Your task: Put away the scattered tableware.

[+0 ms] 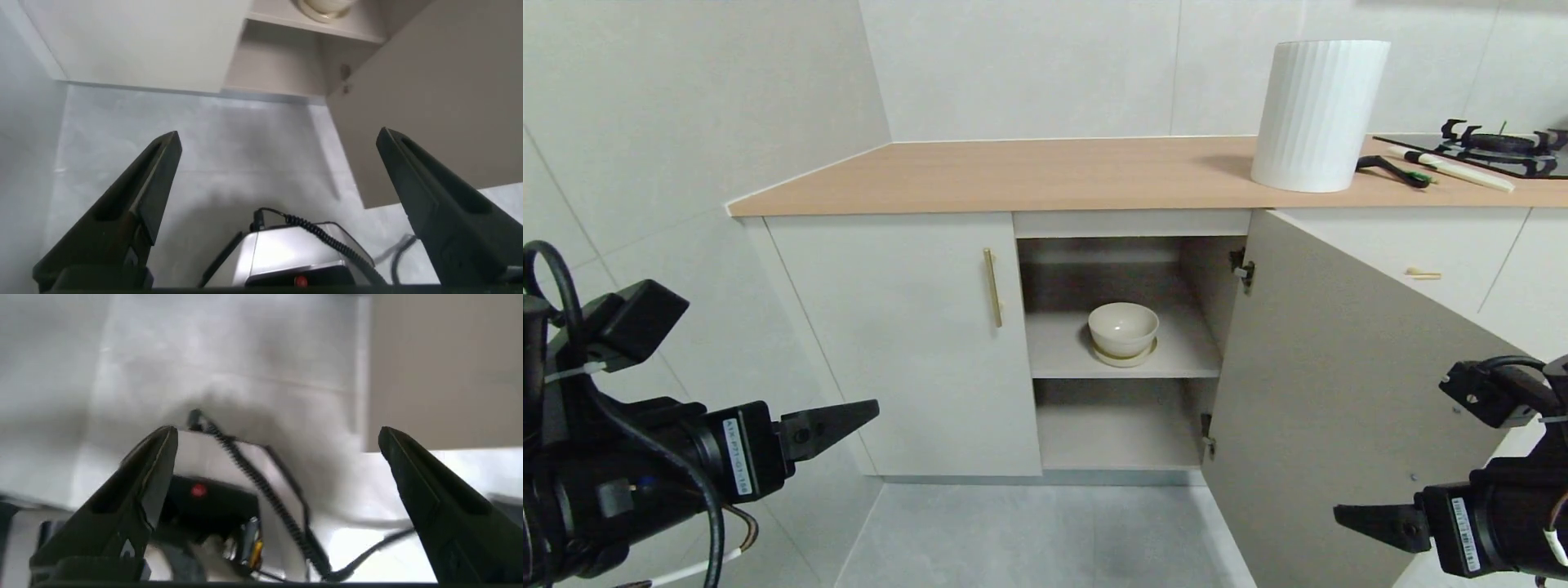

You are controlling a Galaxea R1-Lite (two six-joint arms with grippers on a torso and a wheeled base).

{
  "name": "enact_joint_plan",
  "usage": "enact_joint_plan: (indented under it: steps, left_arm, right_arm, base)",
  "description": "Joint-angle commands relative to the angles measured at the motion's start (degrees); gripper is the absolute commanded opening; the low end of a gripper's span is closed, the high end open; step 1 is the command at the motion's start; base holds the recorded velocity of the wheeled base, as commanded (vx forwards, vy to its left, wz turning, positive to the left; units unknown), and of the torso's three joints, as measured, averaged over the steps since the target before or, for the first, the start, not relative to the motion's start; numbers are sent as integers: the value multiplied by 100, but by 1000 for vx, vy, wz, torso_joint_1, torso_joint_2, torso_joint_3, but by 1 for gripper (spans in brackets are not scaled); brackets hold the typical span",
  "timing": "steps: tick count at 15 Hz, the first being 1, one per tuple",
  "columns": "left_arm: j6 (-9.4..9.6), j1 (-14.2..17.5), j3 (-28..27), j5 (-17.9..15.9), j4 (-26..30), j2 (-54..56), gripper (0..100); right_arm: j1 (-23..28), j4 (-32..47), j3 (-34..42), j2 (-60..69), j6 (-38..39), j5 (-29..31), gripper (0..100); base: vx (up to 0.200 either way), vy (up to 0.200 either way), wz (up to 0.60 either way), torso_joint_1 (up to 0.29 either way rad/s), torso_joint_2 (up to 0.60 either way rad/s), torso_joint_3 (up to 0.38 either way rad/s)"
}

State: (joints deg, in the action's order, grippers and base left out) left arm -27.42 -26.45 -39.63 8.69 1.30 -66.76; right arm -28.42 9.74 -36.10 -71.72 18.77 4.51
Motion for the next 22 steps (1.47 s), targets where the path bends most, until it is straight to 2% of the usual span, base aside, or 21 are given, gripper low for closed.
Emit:
enact_joint_plan:
  steps: [1, 5, 8, 10, 12, 15, 17, 22]
  left_arm:
    - [-1, 0, -1, 1, 1, -4, 100]
    - [-1, 0, -1, 1, 1, -22, 100]
    - [-1, 0, -1, 1, 1, -22, 100]
    - [-1, 0, -1, -8, 1, -22, 100]
    - [-1, 0, -1, 1, 1, -22, 100]
    - [-1, 0, -1, -8, 1, -22, 100]
    - [-1, 0, -1, 1, 1, -22, 100]
    - [-9, 97, -18, 1, -69, -13, 100]
  right_arm:
    - [407, 467, -143, 17, -313, -3, 100]
    - [1066, 2067, -978, 167, -462, 15, 100]
    - [2059, 2076, -1084, 97, -981, 234, 100]
    - [2455, 2120, -1189, 79, -1192, 217, 100]
    - [2657, 2005, -1207, 44, -1192, 234, 100]
    - [3307, 1566, -1180, -176, -1429, 252, 100]
    - [3360, 1171, -1119, -413, -1385, 243, 100]
    - [3395, -622, -556, -1459, -902, 208, 100]
  base:
    - [0, 0, 0, 0, 0, 0]
    - [0, 0, 0, 0, 0, 0]
    - [0, 0, 0, 0, 0, 0]
    - [0, 0, 0, 0, 0, 0]
    - [0, 0, 0, 0, 0, 0]
    - [0, 0, 0, 0, 0, 0]
    - [0, 0, 0, 0, 0, 0]
    - [0, 0, 0, 0, 0, 0]
